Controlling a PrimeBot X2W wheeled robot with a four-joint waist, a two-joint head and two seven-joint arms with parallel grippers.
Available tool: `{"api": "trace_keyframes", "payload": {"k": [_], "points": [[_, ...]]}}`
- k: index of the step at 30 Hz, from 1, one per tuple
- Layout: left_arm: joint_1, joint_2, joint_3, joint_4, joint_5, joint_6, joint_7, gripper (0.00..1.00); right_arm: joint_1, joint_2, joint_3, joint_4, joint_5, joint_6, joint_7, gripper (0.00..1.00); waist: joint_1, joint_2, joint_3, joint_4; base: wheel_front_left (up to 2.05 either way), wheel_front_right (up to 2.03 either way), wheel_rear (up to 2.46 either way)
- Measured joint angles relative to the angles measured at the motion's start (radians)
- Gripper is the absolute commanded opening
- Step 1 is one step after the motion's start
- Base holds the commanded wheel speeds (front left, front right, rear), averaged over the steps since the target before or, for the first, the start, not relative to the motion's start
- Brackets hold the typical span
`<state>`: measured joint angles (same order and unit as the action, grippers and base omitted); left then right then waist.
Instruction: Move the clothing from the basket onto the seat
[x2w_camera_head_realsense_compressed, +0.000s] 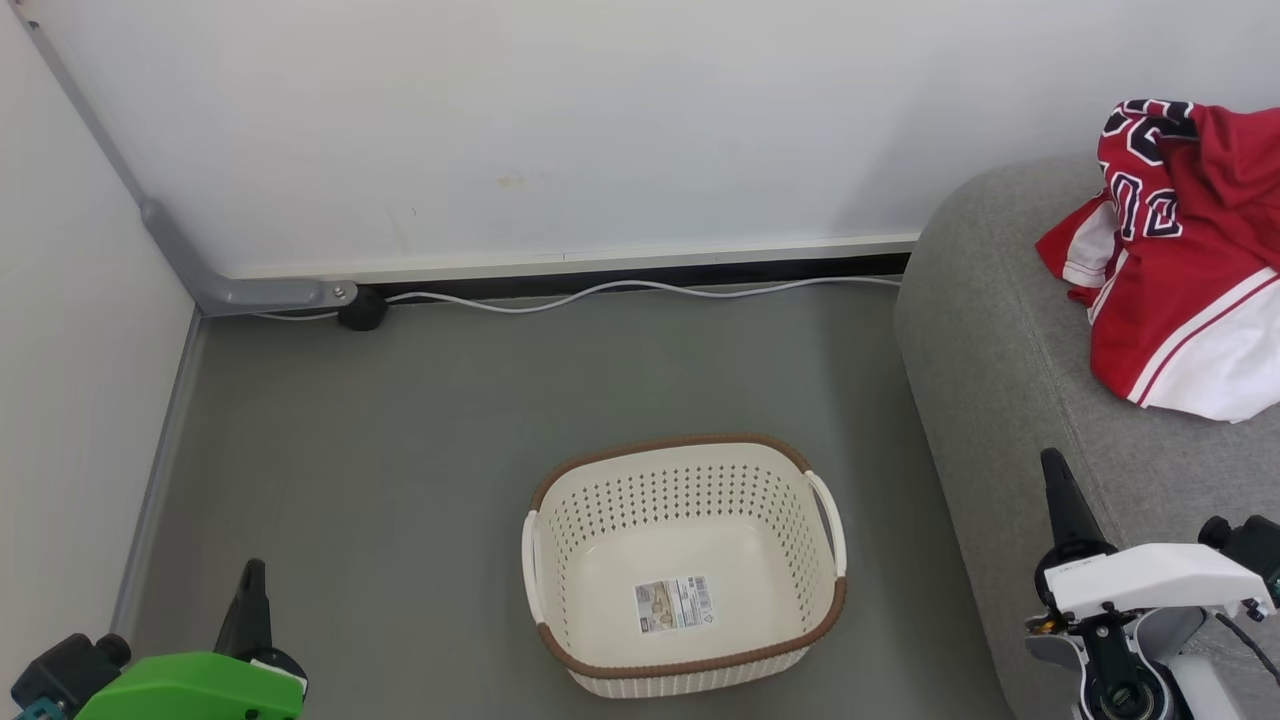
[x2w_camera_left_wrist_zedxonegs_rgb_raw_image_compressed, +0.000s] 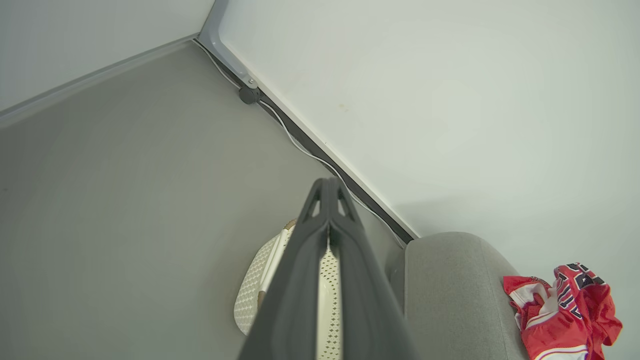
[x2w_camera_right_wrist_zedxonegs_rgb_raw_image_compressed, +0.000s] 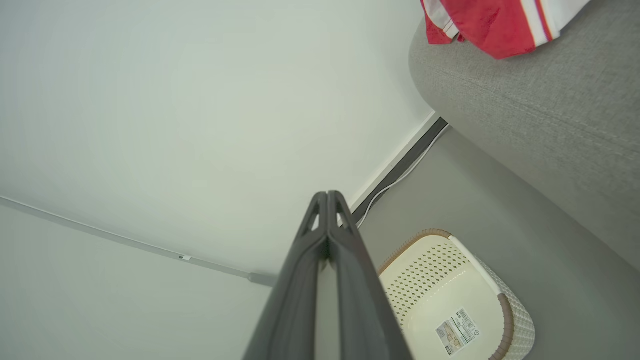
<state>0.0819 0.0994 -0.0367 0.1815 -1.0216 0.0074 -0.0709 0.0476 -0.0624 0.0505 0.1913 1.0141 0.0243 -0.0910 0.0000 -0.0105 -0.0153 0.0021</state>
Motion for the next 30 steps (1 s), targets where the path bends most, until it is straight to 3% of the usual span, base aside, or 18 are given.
{"api": "trace_keyframes", "payload": {"k": [30], "points": [[-0.079, -0.031, 0.060, 0.053, -0.344, -0.078, 0.099, 0.00, -0.056, -0.001, -0.081, 0.049, 0.366, 0.054, 0.096, 0.00, 0.0000, 0.0000, 0.011, -0.001, 0.00, 0.00, 0.00]]}}
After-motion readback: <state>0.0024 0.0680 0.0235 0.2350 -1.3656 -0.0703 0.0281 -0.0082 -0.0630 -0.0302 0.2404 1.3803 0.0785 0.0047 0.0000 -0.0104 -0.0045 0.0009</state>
